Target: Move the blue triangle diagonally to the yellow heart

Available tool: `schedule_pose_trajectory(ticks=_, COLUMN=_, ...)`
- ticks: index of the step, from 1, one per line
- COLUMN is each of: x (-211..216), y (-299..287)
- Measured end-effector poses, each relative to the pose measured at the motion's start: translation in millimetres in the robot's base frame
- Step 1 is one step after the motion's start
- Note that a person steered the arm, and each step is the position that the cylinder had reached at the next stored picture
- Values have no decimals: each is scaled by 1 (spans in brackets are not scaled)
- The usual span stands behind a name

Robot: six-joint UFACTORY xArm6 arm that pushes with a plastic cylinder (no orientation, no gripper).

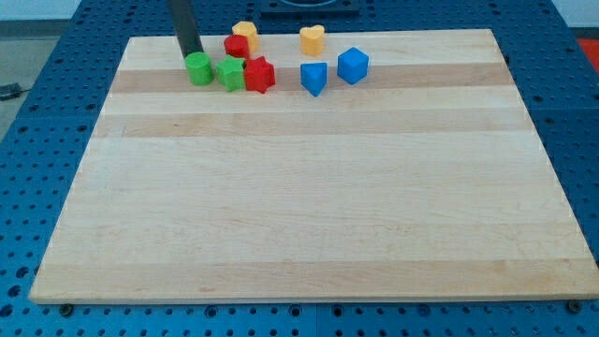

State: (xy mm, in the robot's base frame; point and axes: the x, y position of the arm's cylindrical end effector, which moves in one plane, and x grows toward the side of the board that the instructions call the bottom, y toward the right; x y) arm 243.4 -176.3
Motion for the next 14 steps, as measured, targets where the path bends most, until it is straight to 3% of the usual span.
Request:
schedule_pose_trajectory(ticks=2, x=2, y=-1)
schedule_pose_trajectory(ticks=3, x=0, y=-30)
schedule_pose_trajectory(ticks=4, x=32, y=-69)
schedule_pose_trajectory(ticks=5, x=101, y=-35)
schedule_pose_trajectory(ticks=6, x=142, y=49)
schedule_pose_trajectory(ticks=7, x=149, y=161)
schedule_pose_trajectory(ticks=8, x=126, y=249)
schedule_pose_trajectory(ticks=9, x=93, y=264)
schedule_pose_trajectory(ticks=12, x=64, y=165)
schedule_pose_trajectory(ticks=14, x=53, y=157)
